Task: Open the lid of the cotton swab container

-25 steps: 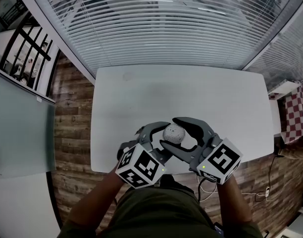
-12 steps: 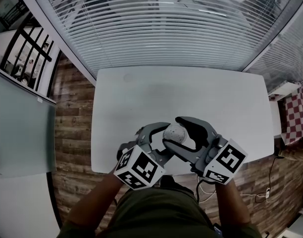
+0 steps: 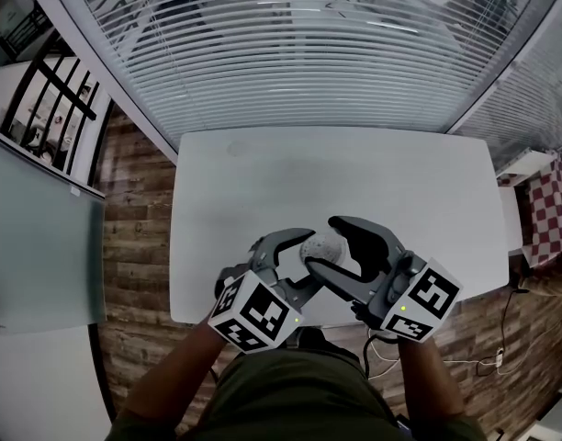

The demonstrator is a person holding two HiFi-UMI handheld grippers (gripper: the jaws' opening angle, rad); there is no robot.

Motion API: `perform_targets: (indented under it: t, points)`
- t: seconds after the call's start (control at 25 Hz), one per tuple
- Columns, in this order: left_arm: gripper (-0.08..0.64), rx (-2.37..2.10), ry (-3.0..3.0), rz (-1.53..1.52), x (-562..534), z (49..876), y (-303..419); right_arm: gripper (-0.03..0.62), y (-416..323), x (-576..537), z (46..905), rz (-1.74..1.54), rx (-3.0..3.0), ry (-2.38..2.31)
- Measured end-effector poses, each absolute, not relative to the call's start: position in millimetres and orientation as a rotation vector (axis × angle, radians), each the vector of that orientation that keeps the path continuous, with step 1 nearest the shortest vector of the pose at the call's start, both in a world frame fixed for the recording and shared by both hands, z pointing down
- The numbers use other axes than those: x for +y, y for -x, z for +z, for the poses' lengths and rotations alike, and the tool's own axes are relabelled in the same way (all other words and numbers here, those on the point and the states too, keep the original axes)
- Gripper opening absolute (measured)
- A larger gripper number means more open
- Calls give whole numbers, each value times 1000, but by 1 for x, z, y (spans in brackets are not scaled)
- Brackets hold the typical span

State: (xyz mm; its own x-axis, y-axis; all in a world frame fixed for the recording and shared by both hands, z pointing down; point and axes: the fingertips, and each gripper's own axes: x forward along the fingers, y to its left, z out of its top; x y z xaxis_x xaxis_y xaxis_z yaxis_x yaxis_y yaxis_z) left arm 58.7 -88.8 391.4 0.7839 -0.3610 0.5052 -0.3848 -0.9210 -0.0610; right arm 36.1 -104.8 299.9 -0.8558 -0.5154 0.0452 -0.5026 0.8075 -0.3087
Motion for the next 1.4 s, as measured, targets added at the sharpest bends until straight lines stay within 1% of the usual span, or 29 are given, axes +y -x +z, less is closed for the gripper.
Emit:
perform_targets:
  t: [0.48, 0.8, 1.4]
  points:
    - [261, -626, -2916, 824, -91, 392, -54, 279, -68, -109, 289, -559, 2806, 841]
    - [261, -647, -2914, 755, -96, 384, -52, 278, -88, -115, 287, -591, 2744, 883]
    - [261, -637, -2946, 679, -99, 372, -53, 276, -109, -121, 307, -647, 2698, 1001]
